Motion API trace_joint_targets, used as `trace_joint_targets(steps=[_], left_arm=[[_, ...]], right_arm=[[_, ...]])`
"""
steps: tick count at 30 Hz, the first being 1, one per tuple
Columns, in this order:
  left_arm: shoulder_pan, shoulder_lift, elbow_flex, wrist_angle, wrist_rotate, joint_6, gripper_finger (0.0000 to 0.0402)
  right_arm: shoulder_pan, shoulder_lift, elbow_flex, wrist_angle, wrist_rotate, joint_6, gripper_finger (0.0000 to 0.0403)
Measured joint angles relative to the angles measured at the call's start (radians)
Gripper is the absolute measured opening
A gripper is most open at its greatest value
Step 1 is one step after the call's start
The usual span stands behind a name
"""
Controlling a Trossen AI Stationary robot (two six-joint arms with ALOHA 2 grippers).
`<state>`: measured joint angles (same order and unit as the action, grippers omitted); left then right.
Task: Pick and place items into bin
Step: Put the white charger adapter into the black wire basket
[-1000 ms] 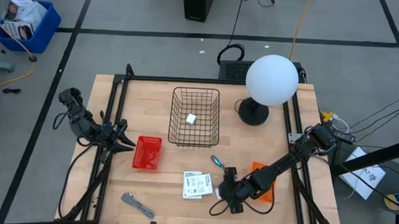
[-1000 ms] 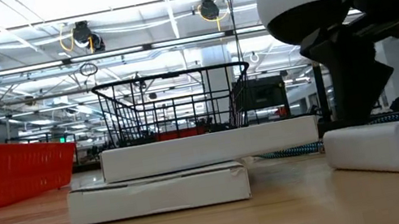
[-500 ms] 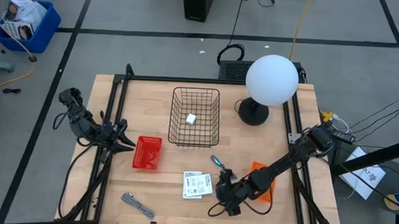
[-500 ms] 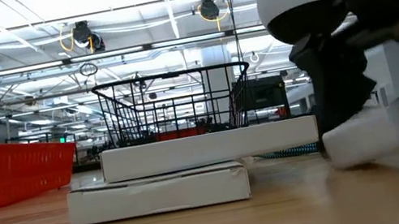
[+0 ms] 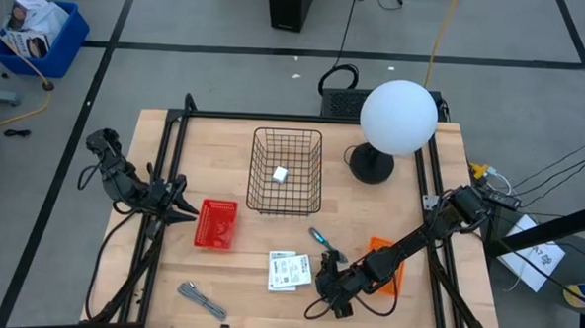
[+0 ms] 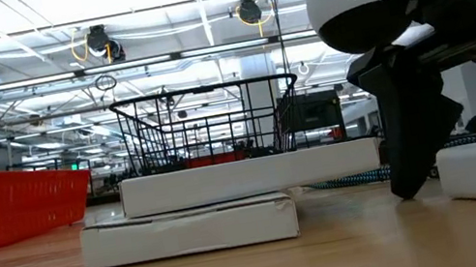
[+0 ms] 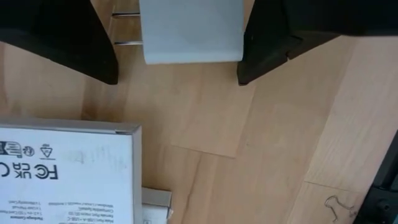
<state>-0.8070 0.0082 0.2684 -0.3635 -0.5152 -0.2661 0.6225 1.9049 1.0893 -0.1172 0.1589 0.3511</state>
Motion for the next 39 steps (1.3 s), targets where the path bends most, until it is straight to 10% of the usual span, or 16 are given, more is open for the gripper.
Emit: trace_joint_targets(steps=[39], left_arm=[[0.000,0.000,0.000,0.001,0.000,0.000,0.0077]], right_arm=[[0.029,-0.024,-0.003,-0.084,-0.019,-0.058,0.0275]])
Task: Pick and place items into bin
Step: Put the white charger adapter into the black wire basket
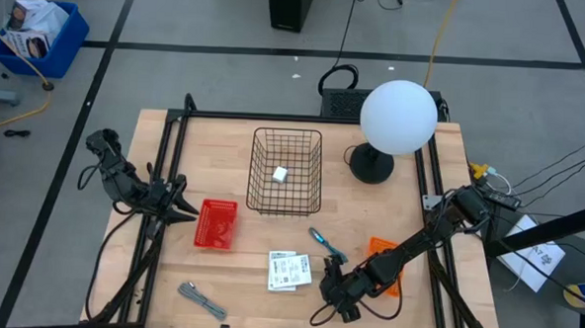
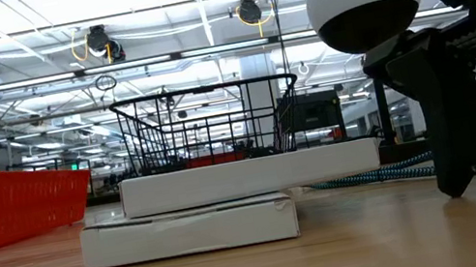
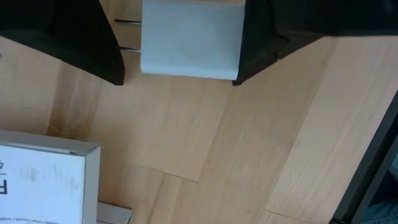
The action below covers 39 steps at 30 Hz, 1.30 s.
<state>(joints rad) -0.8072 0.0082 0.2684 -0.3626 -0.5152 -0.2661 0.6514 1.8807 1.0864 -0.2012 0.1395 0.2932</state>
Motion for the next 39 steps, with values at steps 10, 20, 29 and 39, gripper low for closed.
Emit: trace_joint_targets(steps=[10,20,29,39], left_arm=[[0.000,0.000,0.000,0.000,0.000,0.000,0.0076],[0.000,0.000,0.000,0.000,0.000,0.000,0.0077],[0.000,0.000,0.000,0.000,0.000,0.000,0.0077],[0.000,0.000,0.001,0.000,0.000,0.000,0.0076]], right_arm=[[-0.001,-0.123,-0.002,-0.005,0.109,-0.053,0.0259],[-0.025,-0.235,0.000,-0.001,0.167,-0.087,0.0200],[-0.030,-0.193,0.000,-0.149,0.120,0.084,0.0225],[-0.030,-0.115,0.001,-0.161,0.120,0.061,0.0322]])
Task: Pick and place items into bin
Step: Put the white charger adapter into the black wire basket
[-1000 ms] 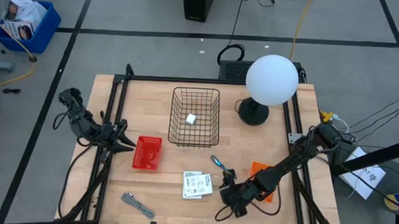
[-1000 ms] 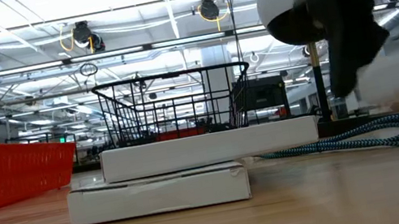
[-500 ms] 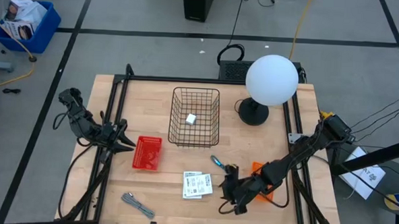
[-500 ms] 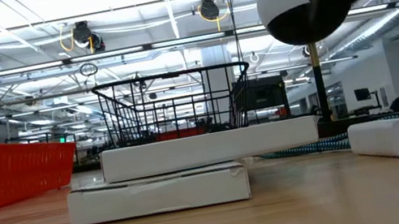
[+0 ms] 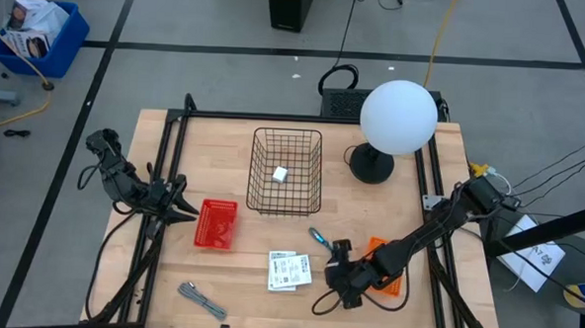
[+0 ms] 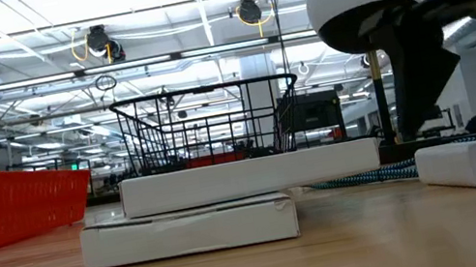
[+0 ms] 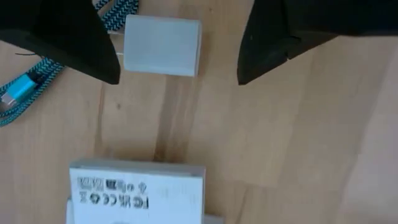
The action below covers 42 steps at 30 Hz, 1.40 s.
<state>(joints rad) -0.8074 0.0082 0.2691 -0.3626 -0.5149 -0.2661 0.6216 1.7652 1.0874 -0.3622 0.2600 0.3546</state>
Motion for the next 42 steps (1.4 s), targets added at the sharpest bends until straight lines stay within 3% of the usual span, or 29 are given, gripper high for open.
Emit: trace_joint_targets(steps=[8,18,37,42], left_arm=[[0.000,0.000,0.000,0.000,0.000,0.000,0.0076],[0.000,0.000,0.000,0.000,0.000,0.000,0.0077],[0.000,0.000,0.000,0.000,0.000,0.000,0.0076],[0.000,0.000,0.000,0.000,0.000,0.000,0.0077]], right_arm=[[0.000,0.012,0.000,-0.032,0.031,0.001,0.0337],[-0.013,0.008,-0.121,0.102,0.016,0.071,0.0335],[-0.012,0.008,-0.125,0.179,0.021,0.115,0.0310],[-0.012,0.008,-0.125,0.180,0.026,0.128,0.0274]])
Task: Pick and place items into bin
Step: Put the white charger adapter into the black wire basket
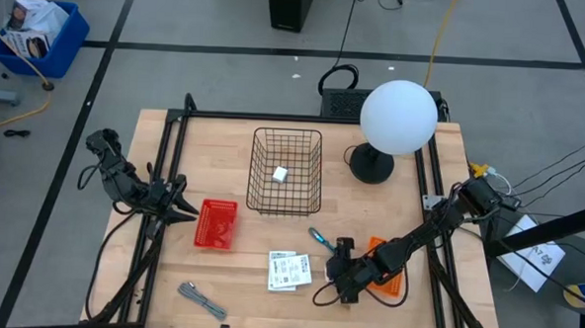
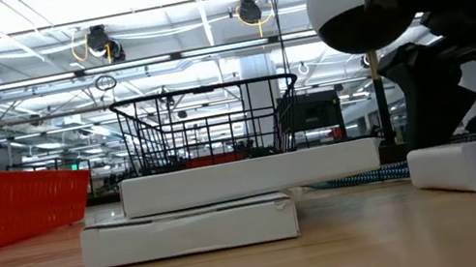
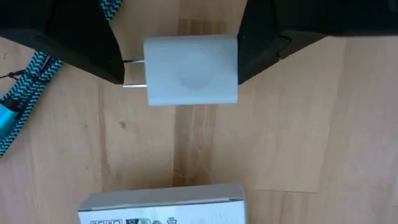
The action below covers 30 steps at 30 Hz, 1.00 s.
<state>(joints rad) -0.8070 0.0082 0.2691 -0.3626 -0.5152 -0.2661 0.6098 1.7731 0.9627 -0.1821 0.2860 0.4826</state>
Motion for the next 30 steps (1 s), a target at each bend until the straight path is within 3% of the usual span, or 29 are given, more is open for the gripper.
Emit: trace_joint_targets(steps=[9,15,22,30], left_arm=[[0.000,0.000,0.000,0.000,0.000,0.000,0.0077],[0.000,0.000,0.000,0.000,0.000,0.000,0.0077],[0.000,0.000,0.000,0.000,0.000,0.000,0.0076],[0.000,0.000,0.000,0.000,0.000,0.000,0.0077]], right_arm=[[0.001,-0.002,0.002,0.010,0.004,-0.022,0.0195],[0.012,-0.001,0.001,0.043,0.000,-0.042,0.0194],[0.023,-0.027,0.016,0.067,0.075,-0.091,0.0199],[-0.004,-0.075,0.024,0.281,0.207,-0.314,0.0198]])
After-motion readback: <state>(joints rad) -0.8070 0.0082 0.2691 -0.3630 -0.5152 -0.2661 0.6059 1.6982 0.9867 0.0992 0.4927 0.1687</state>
